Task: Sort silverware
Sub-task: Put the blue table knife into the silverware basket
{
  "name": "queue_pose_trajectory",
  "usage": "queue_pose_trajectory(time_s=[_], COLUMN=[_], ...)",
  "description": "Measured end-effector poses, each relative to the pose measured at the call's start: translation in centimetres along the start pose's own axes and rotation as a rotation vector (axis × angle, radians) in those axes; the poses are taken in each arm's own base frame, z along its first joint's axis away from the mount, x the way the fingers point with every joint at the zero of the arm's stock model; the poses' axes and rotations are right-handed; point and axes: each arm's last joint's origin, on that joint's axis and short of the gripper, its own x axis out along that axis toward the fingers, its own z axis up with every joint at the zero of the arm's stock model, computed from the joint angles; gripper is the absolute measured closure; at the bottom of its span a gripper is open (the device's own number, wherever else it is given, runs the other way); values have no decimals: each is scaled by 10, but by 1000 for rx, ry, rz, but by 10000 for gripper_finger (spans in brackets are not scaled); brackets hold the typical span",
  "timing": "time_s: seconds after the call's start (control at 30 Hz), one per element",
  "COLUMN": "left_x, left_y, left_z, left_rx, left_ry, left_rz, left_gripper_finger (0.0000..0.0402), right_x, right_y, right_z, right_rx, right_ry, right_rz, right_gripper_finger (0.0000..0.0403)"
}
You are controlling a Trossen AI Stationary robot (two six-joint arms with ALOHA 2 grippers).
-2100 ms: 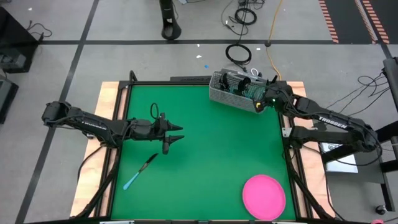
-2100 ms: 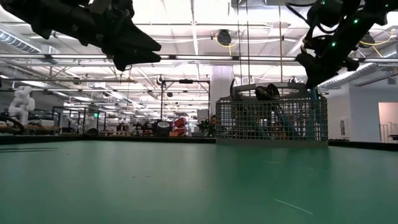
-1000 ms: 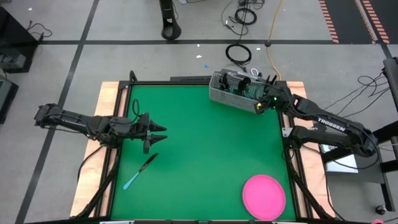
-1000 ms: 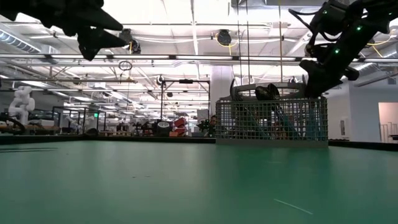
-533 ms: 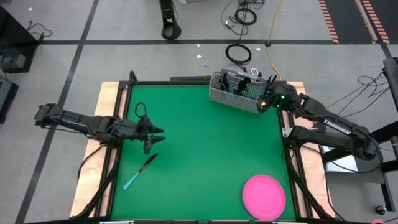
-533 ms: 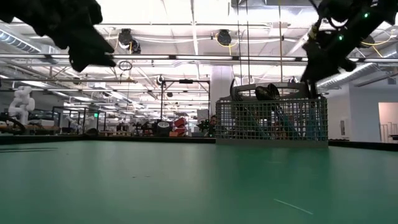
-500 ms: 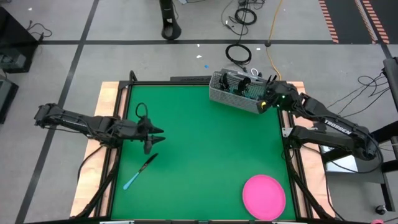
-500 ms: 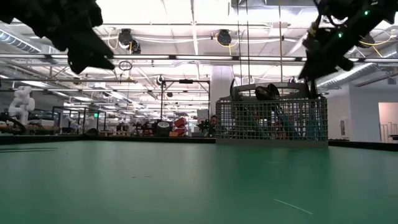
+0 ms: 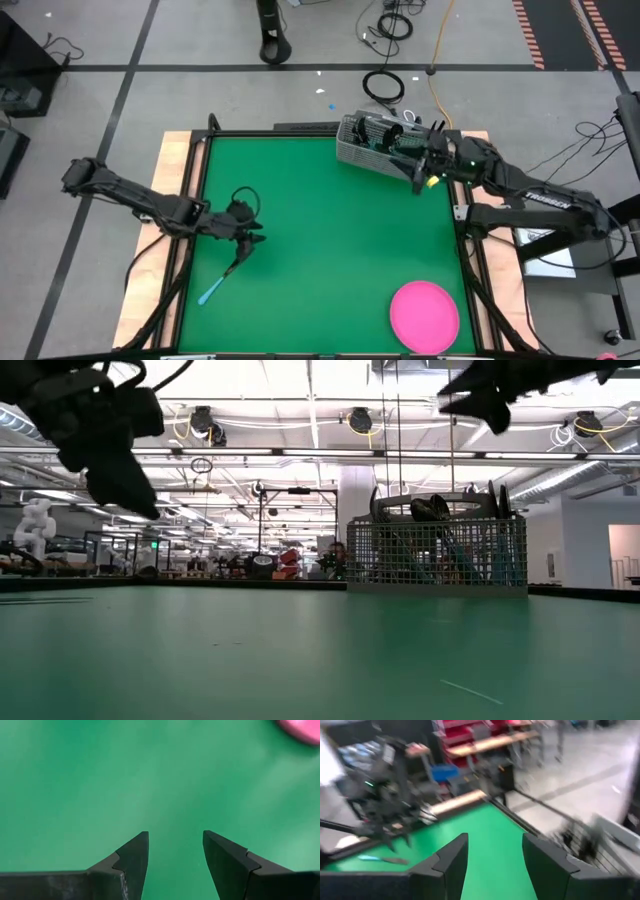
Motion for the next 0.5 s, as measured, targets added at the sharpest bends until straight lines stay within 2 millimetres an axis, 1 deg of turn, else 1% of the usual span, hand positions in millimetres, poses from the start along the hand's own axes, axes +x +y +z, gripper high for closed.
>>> queue_pose_trajectory(time_s=[0.17,0.37,0.43,0.5], left_x=[8,13,11,4], left_y=[-4,-14,-17,-22], left_z=[-12,-29,-30,-24], left_rx=[-44,-94,-95,-93], left_ry=[106,206,239,266], left_rz=[23,29,51,82], left_gripper_finger=[212,212,214,221], right_x=[8,27,35,43], right_y=[23,46,52,57], right_z=[4,-8,-12,-18], right_rx=[-29,-57,-69,-91], right_ry=[-75,-25,-9,7], right_rz=[143,241,261,278], right_gripper_finger=[227,227,227,227])
